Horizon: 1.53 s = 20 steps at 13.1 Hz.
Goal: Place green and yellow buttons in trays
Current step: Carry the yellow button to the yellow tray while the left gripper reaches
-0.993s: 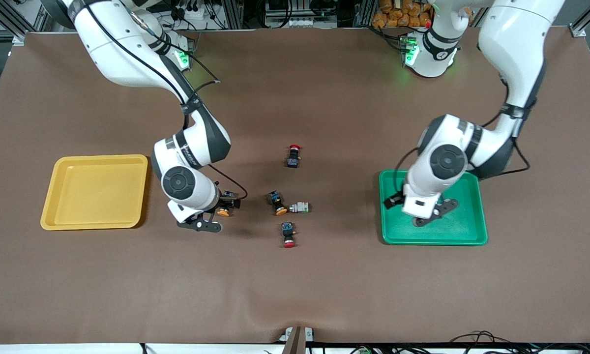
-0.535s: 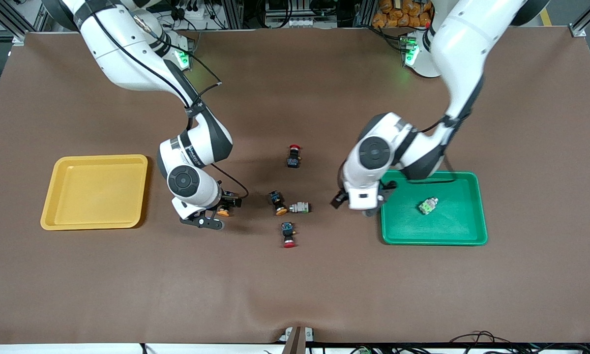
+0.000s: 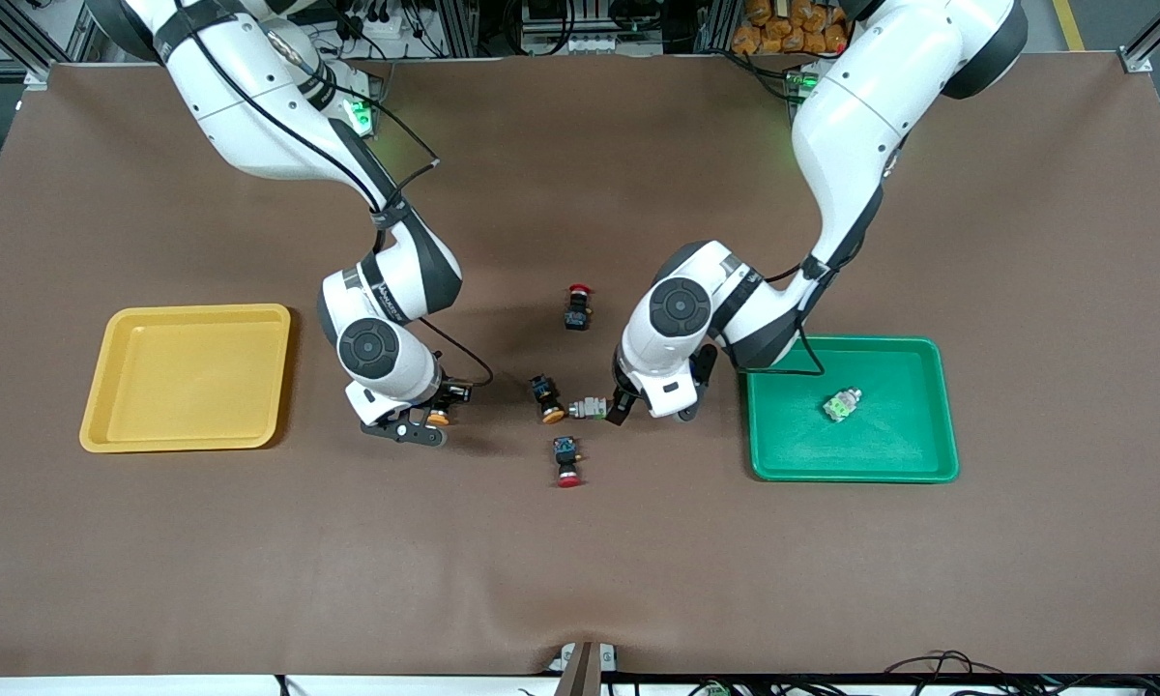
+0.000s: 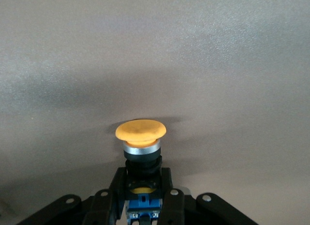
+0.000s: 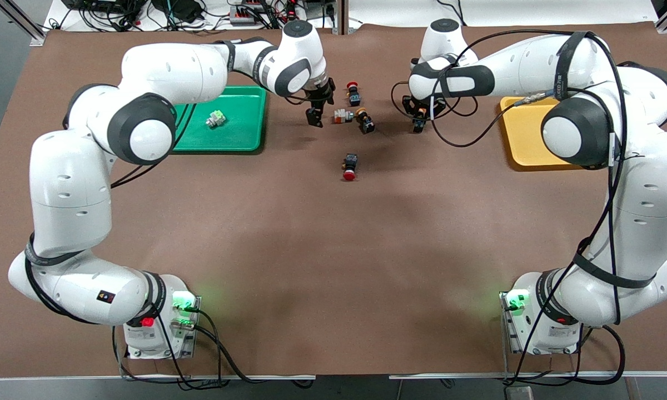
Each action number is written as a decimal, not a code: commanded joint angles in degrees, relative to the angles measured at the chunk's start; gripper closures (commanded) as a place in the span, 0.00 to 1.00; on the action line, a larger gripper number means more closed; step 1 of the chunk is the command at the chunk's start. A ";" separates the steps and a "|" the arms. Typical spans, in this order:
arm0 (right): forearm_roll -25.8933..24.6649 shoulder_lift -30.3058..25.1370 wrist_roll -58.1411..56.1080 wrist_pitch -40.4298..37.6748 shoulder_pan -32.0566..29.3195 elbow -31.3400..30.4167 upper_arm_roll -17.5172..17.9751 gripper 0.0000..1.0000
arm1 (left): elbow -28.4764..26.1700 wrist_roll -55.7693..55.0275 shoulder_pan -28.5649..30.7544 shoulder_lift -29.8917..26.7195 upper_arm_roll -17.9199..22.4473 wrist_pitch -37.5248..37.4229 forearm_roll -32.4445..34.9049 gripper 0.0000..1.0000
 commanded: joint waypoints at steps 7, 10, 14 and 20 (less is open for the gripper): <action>-0.91 -5.70 -4.98 -10.06 -4.62 1.61 -0.52 1.00 | 2.60 -9.86 -1.47 4.36 0.58 7.33 -1.40 0.00; -0.91 -9.04 -14.83 -14.46 -11.03 1.35 -0.43 1.00 | 2.60 -9.94 -1.47 4.71 0.58 7.69 -2.10 0.00; -0.91 -11.94 -20.11 -17.37 -16.04 -0.31 -0.52 1.00 | 2.52 -9.50 -1.56 5.06 0.58 7.60 -2.27 0.00; -2.48 -13.09 -36.01 -19.93 -30.10 -2.77 -0.52 1.00 | 2.87 -9.68 -2.34 5.86 0.58 7.60 -3.59 0.00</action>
